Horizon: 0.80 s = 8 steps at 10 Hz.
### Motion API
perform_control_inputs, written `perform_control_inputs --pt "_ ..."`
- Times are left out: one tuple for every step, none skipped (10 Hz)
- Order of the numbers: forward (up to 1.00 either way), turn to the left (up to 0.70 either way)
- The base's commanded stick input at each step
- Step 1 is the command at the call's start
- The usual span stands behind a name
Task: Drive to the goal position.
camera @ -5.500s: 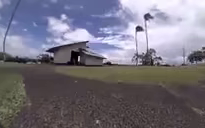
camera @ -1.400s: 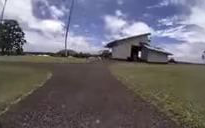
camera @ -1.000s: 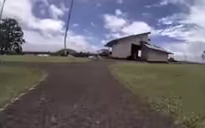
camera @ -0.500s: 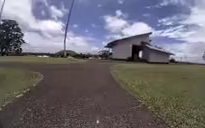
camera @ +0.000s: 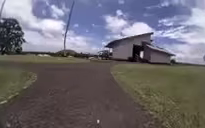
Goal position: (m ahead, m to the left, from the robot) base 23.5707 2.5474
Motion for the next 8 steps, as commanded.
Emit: perform_control_inputs --pt "0.70 0.01" --pt "0.70 0.02" --pt "0.70 0.02" --pt "0.70 0.02" --pt "0.70 0.02" --pt "0.70 0.01" --pt "0.70 0.00" --pt "0.70 0.00"
